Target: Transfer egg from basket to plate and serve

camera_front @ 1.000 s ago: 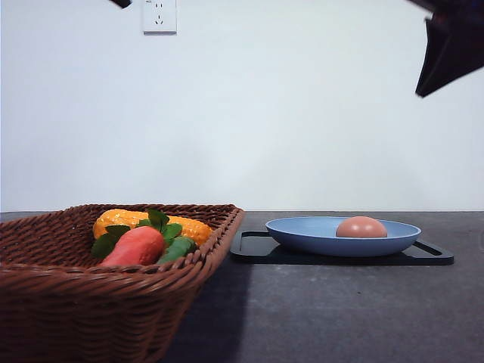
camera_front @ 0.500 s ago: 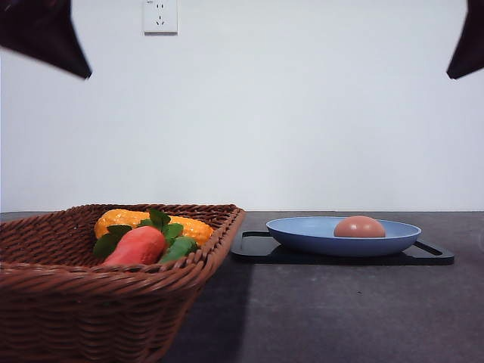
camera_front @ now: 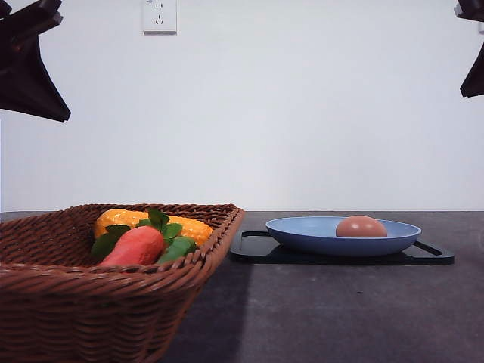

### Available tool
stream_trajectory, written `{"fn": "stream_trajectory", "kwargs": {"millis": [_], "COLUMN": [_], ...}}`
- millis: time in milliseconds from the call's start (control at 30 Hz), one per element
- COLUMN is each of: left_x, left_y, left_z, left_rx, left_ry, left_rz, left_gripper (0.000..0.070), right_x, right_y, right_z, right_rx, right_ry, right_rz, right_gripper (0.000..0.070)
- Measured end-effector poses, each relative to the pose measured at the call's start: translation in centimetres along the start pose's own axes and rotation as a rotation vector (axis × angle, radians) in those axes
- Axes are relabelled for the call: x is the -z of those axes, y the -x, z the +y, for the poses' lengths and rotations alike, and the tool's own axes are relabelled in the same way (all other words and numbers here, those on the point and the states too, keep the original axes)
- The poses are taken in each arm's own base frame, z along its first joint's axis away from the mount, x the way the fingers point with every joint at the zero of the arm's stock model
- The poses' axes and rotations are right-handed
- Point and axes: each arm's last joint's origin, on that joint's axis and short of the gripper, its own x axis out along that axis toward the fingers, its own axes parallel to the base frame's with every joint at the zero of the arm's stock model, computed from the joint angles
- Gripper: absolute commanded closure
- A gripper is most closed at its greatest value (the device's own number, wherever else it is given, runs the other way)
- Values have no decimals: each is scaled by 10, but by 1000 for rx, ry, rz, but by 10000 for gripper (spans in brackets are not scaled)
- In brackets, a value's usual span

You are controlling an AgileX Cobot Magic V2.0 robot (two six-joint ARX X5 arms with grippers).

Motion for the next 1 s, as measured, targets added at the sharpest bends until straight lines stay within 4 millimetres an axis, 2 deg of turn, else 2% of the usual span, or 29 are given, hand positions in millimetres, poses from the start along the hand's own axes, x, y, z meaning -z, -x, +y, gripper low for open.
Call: {"fn": "stream_trajectory", "kwargs": {"millis": [400,500,667,833,1000], "left_x": [-2,-7,-15,12,46], "left_y": [4,23,72,100,105], "left_z": [-2,-3,-7,0,13], "left_rx": [5,-21,-20,-96,-221], "left_ry": [-1,-6,-92,-168,-159], "left_rz": [-26,-98,-336,-493,-559], "left_gripper": [700,700,700,700,700], "right_x": [0,0,0,0,0], "right_y": [0,0,0,0,0], "right_z": [0,0,0,0,0], "right_rx": [0,0,0,0,0], "right_ry": [-1,-1,-1,-1,-1], "right_rz": [0,-1,0,0,-1], "right_gripper": [700,700,700,700,700]}}
